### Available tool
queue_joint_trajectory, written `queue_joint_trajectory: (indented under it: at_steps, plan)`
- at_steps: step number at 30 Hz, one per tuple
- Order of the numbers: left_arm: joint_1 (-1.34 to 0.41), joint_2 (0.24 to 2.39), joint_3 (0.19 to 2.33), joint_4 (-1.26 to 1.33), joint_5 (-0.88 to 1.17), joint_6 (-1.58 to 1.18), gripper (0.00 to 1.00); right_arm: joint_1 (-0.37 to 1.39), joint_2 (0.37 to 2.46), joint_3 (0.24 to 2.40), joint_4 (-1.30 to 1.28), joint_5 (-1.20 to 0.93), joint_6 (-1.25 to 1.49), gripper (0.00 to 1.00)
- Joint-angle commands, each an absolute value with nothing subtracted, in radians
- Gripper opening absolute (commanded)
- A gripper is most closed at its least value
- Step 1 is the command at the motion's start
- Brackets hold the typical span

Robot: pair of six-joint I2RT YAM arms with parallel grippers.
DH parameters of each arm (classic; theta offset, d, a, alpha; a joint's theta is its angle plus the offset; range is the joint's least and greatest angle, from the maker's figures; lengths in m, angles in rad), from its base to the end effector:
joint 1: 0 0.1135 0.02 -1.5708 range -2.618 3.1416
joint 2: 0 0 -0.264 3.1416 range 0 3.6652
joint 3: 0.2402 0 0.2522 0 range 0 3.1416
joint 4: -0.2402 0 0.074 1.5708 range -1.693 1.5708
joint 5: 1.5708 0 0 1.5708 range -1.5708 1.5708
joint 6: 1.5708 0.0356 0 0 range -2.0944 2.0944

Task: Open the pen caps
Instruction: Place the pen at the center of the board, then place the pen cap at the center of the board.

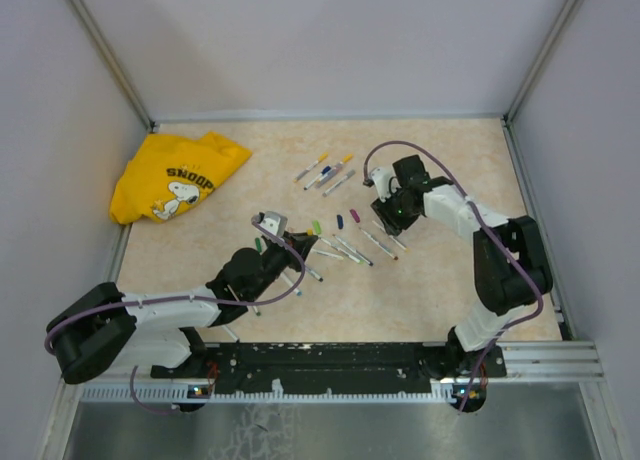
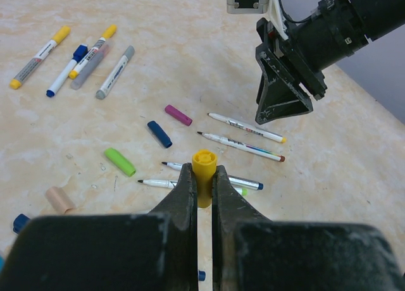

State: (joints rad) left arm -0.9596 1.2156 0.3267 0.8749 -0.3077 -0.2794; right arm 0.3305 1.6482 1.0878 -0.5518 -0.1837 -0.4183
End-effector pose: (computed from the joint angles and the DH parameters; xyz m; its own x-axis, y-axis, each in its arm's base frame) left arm 0.1449 -0.1880 0.2071 -0.1750 -0.2082 -0.9623 0.5810 0.7672 -0.2717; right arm 0.3082 0.1126 0.1996 -0.6144 -0.6330 -0.4711 -0.7060 0.7076 -0.0302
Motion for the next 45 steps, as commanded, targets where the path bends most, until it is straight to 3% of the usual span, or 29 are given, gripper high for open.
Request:
queue_joint_trajectory:
  at_steps: [1, 19, 28, 31, 35, 41, 45]
  plan:
    - [-0.963, 1.211, 0.329, 0.909, -0.319, -0.27, 0.0, 0.325, 1.58, 1.093, -0.518, -0.198, -0.43, 0.41]
    - [-0.962, 1.288, 0.422, 0.848, -0.293, -0.263, 0.0, 0.319, 1.426, 1.059, -0.474, -0.285, -0.433, 0.44]
    - [-0.953, 1.368, 0.582, 0.671, -0.244, -0.313, 0.0, 0.292, 1.406, 1.061, -0.455, -0.312, -0.377, 0.44]
    - [-0.954, 1.418, 0.633, 0.721, -0.157, -0.386, 0.0, 0.265, 1.392, 1.058, -0.437, -0.322, -0.337, 0.44]
    - [-0.953, 1.561, 0.778, 0.651, -0.134, -0.472, 0.0, 0.23, 1.36, 1.042, -0.38, -0.249, -0.26, 0.44]
    - [-0.951, 1.849, 1.188, 0.156, -0.338, -0.615, 0.0, 0.227, 1.359, 1.054, -0.334, -0.019, -0.157, 0.41]
    - [-0.947, 1.953, 1.342, 0.011, -0.443, -0.684, 0.01, 0.225, 1.348, 1.044, -0.306, 0.046, -0.126, 0.38]
